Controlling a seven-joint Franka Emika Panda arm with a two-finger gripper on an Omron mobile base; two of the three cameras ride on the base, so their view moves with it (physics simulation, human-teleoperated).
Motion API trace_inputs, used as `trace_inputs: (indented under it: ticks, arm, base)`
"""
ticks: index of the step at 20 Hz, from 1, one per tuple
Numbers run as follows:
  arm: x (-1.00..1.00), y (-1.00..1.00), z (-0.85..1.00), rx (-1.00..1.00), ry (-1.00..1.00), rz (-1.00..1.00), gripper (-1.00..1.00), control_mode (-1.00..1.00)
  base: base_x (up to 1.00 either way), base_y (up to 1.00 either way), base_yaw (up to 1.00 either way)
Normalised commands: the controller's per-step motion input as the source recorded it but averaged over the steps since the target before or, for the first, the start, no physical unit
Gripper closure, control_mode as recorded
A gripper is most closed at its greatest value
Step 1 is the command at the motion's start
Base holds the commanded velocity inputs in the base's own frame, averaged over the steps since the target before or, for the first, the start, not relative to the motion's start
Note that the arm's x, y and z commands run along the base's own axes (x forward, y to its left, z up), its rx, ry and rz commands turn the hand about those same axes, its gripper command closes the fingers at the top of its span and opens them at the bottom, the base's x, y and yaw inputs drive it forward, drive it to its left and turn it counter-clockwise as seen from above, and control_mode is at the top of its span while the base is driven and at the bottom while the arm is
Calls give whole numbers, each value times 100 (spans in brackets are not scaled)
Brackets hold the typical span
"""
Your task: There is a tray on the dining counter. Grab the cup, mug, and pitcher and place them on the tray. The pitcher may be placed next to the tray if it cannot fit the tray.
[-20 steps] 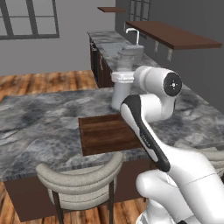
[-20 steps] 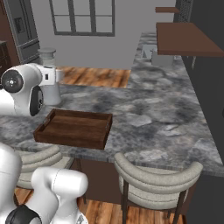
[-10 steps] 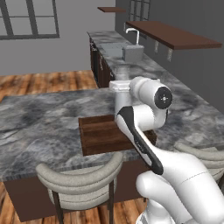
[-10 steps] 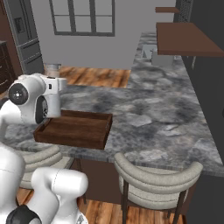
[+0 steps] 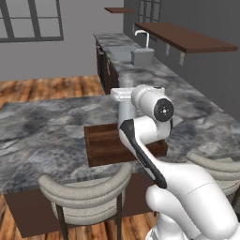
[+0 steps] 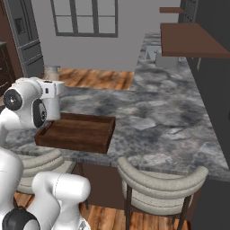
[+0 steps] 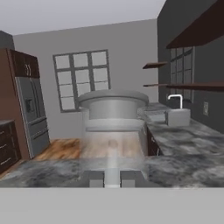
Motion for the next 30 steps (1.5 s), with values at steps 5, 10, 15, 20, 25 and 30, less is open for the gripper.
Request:
trace_inputs:
  ticks: [5, 10, 15, 20, 25, 30]
  arm:
    - [-41, 20, 0, 0, -20, 0, 100, -100]
    - [-5, 14, 0, 0, -15, -1, 100, -100]
    - [-24, -1, 0, 0, -3, -5, 100, -100]
    - [-66, -1, 0, 4, 8, -12, 100, -100]
    - [-7, 0, 0, 1, 4, -6, 100, -100]
    - [17, 0, -5, 0, -8, 0, 100, -100]
  base:
    - [0, 0, 0]
    - [0, 0, 0]
    - [0, 0, 0]
    - [0, 0, 0]
    - [0, 0, 0]
    - [0, 0, 0]
